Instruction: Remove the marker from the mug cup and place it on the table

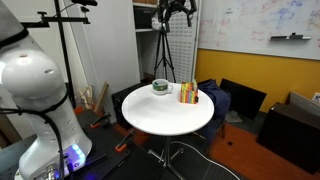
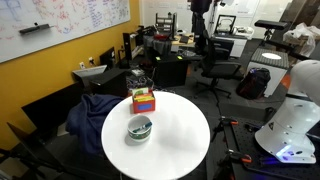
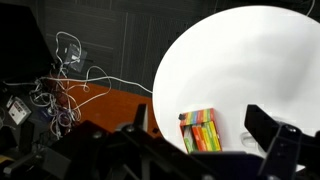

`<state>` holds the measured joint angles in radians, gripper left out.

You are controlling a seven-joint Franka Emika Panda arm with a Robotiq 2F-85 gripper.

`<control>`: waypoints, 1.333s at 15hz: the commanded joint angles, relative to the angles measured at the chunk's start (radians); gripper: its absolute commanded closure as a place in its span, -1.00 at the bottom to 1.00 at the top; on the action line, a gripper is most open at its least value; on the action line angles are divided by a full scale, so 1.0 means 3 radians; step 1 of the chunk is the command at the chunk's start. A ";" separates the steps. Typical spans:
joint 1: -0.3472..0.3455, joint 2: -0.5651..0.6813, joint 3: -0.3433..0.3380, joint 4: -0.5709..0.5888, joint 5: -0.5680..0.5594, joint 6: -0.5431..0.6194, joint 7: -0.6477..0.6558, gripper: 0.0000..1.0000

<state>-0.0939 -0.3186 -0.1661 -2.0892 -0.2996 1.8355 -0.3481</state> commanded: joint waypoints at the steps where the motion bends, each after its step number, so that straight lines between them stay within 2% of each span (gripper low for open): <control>1: 0.0078 0.0134 0.0016 0.0053 0.0083 0.0335 -0.0112 -1.00; 5: 0.0161 0.0316 0.0054 0.0091 0.0182 0.0739 -0.0152 -1.00; 10: 0.0235 0.0532 0.0118 0.0140 0.0496 0.1070 -0.0262 -1.00; 20: 0.0369 0.0960 0.0347 0.0444 0.1168 0.1091 -0.0523 -1.00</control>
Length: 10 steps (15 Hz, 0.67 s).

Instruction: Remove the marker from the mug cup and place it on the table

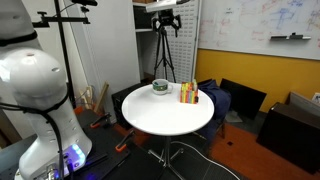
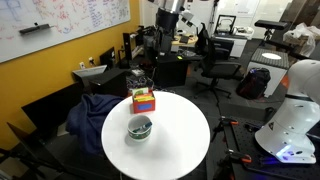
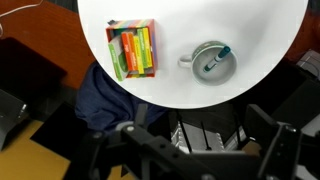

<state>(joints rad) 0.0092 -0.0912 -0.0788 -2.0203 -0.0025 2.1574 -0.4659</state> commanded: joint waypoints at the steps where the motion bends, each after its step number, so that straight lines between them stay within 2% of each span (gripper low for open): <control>1: 0.0031 0.0265 0.0088 0.0273 0.0217 0.0002 -0.0133 -1.00; 10: 0.0022 0.0932 0.0337 0.0835 0.0184 -0.0324 -0.0041 -1.00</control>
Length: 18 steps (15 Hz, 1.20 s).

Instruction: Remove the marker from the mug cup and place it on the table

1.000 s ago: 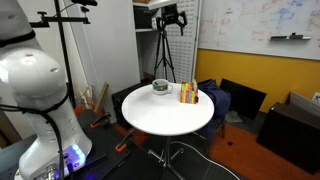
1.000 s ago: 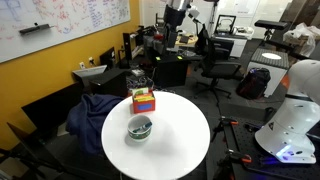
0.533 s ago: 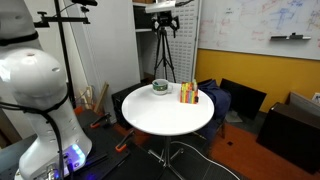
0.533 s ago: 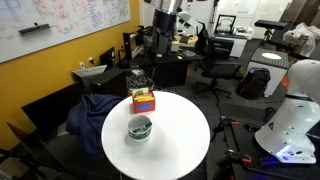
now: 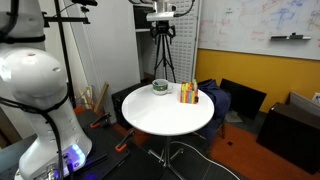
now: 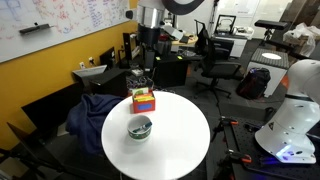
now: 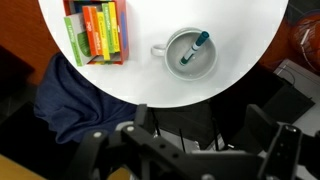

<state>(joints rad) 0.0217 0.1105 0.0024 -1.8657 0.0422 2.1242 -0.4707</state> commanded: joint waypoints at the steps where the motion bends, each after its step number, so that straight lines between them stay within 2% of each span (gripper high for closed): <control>1: -0.0021 0.0336 0.0094 0.0387 0.0049 -0.0249 -0.0026 -1.00; 8: -0.0029 0.0751 0.0225 0.0729 0.0034 -0.0483 0.0032 -1.00; 9: -0.0038 0.0772 0.0238 0.0736 0.0023 -0.0528 -0.0027 -1.00; 10: -0.0036 0.0669 0.0228 0.0562 -0.0014 -0.0352 0.0019 -1.00; 18: -0.0051 0.0776 0.0236 0.0615 0.0002 -0.0431 0.0030 -1.00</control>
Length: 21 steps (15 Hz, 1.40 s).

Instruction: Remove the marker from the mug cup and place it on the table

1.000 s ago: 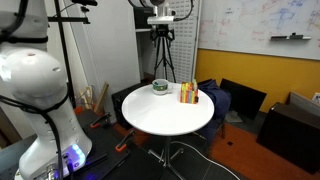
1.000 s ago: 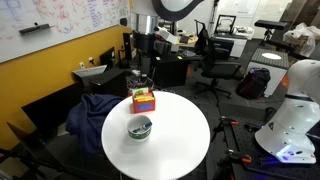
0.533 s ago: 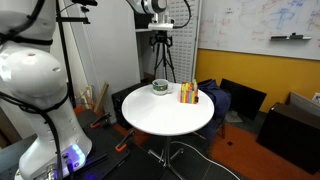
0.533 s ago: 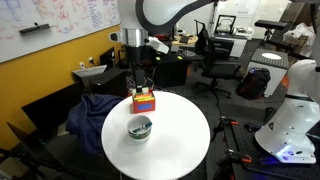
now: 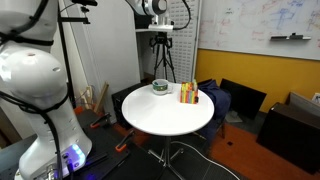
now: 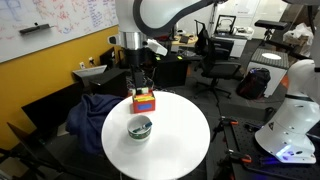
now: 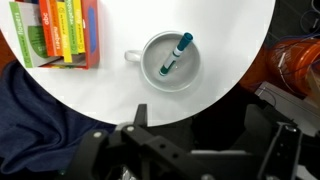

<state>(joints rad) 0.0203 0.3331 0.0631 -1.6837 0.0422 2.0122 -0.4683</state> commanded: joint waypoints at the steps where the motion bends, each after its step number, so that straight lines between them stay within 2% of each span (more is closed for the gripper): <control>1: -0.0053 0.0048 0.0033 -0.0007 0.0009 -0.0055 0.0020 -1.00; 9: -0.0097 0.0208 0.0054 0.0005 0.0073 -0.0086 0.0042 -1.00; 14: -0.0112 0.0364 0.0119 0.0061 0.0345 -0.0051 0.0083 -1.00; 21: -0.0084 0.0626 0.0138 0.0220 0.0543 -0.0019 0.0428 -1.00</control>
<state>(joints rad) 0.0040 0.4741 0.0935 -1.6745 0.1800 2.0132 -0.3893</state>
